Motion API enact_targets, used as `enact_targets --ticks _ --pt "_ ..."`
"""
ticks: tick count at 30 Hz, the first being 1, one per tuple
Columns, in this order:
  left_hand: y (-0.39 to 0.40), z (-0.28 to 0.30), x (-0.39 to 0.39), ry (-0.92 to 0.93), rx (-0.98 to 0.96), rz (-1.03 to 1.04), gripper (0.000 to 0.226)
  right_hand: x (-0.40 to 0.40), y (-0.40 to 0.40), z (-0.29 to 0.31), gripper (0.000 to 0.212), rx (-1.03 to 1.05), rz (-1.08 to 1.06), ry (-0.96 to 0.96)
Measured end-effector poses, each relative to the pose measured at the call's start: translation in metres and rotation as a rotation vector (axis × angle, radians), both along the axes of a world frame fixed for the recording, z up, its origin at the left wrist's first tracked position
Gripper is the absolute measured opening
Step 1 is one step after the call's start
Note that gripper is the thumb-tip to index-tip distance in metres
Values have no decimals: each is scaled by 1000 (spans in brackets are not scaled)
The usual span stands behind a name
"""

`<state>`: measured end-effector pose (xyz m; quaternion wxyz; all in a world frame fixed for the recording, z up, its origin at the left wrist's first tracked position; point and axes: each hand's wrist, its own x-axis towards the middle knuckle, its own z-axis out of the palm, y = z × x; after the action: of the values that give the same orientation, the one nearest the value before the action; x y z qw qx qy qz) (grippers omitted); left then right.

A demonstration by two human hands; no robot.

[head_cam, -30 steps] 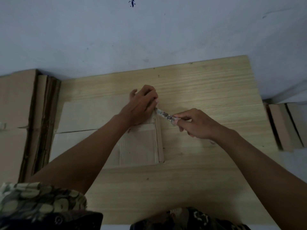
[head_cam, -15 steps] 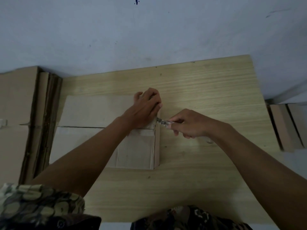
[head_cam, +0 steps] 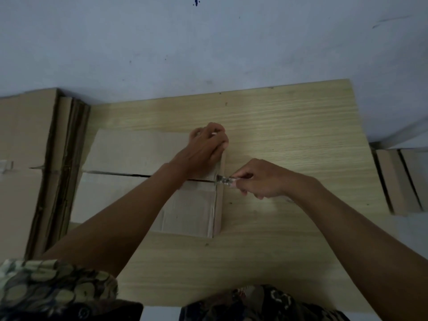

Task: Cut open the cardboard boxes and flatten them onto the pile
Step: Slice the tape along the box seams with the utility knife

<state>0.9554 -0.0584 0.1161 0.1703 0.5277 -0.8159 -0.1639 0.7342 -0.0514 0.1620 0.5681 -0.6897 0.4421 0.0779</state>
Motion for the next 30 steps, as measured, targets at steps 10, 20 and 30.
enact_targets --ticks 10,20,30 --pt "120 4 9 -153 -340 282 26 0 14 0 23 -95 -74 11" --pt "136 0 -3 -217 -457 396 18 -3 19 18 22 -138 -24 53" --pt "137 -3 -8 -139 -337 448 19 9 29 26 37 -243 53 143"
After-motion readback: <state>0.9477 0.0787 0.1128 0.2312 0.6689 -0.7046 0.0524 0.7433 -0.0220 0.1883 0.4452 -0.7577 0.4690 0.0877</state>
